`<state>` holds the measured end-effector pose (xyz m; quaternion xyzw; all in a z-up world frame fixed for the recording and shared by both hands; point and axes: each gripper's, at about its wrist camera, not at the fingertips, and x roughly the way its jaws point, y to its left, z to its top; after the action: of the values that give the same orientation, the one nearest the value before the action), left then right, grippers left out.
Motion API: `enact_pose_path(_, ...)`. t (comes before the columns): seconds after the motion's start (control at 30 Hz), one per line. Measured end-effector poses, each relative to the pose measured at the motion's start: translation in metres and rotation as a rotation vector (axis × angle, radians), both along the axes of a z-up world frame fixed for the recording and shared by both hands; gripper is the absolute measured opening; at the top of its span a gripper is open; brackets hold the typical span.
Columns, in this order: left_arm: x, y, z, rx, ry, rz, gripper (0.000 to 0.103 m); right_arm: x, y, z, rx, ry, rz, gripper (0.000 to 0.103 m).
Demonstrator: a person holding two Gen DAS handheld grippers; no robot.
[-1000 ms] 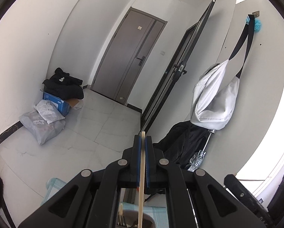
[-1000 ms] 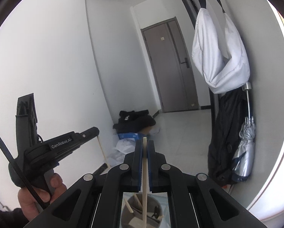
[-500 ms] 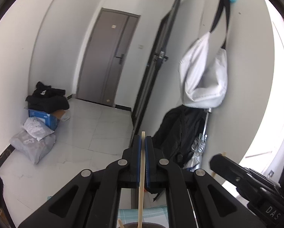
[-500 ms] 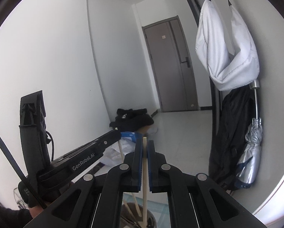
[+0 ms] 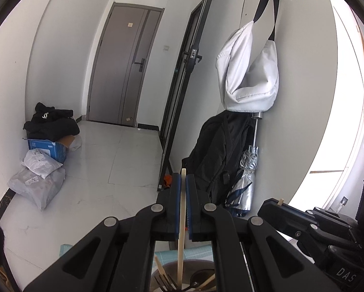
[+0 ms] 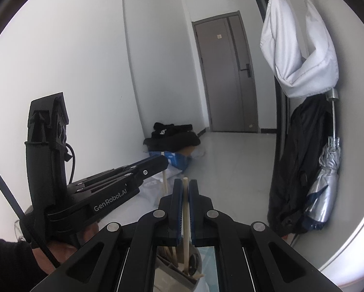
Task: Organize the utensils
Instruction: 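Carry a chopstick in each gripper up above the utensil holder, then open the left gripper dropping its chopstick into the holder while the right releases its chopstick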
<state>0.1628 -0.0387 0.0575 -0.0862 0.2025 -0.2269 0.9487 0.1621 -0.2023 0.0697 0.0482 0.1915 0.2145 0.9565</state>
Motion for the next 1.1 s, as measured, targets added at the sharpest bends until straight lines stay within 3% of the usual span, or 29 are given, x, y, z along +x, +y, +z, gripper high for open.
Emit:
enact_pose_path(0.33,0.001,0.004,-0.007,0.012,0.083,0.006,0.003,0.0,0.005,-0.022,-0.018,0.087,0.016,0.006)
enact_pose_path(0.63,-0.007,0.019,-0.006,-0.036,0.15,0.024,0.044,0.003,0.003,-0.042,0.017,0.179,0.035,0.011)
enact_pose_path(0.7,-0.01,0.024,-0.005,-0.05,0.161,0.034,0.046,0.003,0.002,-0.046,0.015,0.197,0.028,0.02)
enact_pose_path(0.8,-0.015,0.029,-0.003,-0.051,0.175,0.05,0.057,-0.003,-0.001,-0.048,0.031,0.212,0.015,0.036)
enact_pose_path(0.87,-0.02,0.033,-0.001,-0.05,0.178,0.074,0.07,-0.009,-0.003,-0.047,0.037,0.212,0.009,0.038)
enact_pose_path(1.1,-0.046,0.049,0.004,-0.061,0.185,0.174,0.084,-0.038,-0.006,-0.033,0.045,0.166,-0.009,0.049)
